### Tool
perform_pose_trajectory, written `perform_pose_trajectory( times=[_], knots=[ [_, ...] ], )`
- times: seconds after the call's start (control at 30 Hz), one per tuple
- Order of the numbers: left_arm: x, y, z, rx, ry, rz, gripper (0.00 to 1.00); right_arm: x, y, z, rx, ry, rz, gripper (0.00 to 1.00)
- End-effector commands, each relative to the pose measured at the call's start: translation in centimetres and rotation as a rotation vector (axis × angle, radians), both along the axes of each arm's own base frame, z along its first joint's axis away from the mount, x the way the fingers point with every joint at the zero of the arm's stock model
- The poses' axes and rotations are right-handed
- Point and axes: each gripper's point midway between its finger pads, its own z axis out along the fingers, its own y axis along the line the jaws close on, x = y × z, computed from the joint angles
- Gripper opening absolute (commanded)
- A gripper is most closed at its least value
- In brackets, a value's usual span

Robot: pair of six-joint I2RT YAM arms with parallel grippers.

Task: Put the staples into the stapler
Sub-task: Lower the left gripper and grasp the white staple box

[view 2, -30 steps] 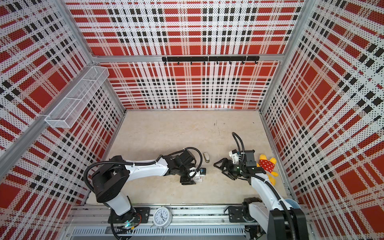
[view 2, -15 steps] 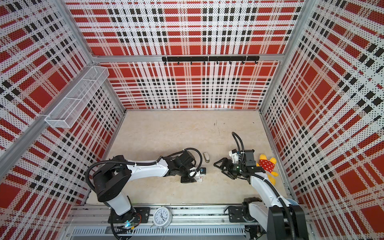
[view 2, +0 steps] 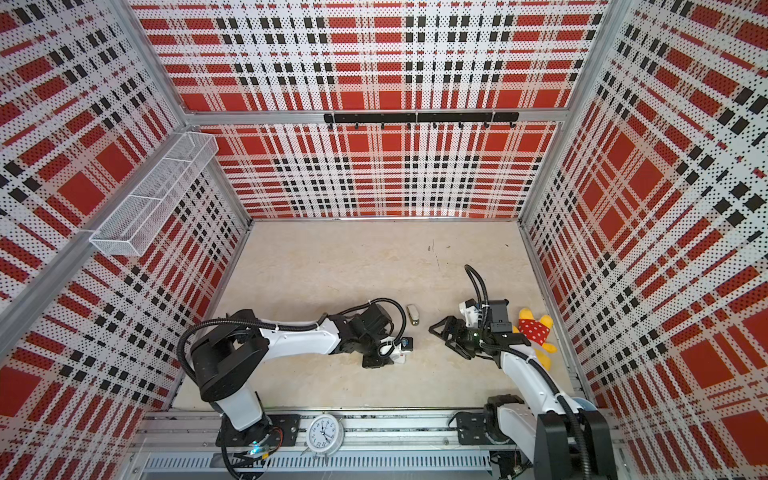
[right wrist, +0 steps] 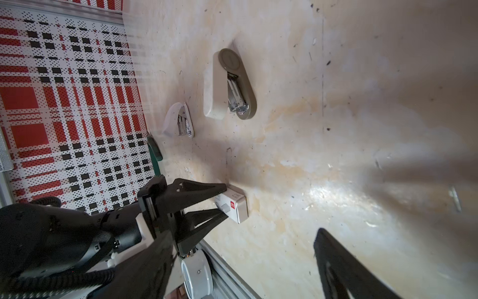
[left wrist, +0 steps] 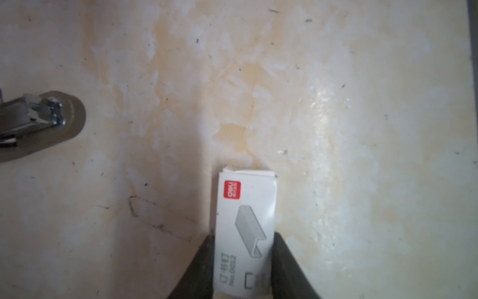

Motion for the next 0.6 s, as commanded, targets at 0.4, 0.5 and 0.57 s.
perform_pose_trajectory(
  times=[0.4,0.5,0.57],
  knots=[
    [-0.3,-3.6,-0.8,-0.034,0.007,0.002,0.36,-0.3,1.5,0.1,0.088,0.034,0.111,0.85],
    [-0.5,-3.8,-0.9,-0.037,0.016,0.000,0.38,-0.8,2.1,0.2,0.132,0.048,0.147,0.85],
    [-0.6,-3.7,-0.8,-0.038,0.017,-0.001,0.42,-1.1,2.3,0.4,0.150,0.054,0.158,0.84]
  ],
)
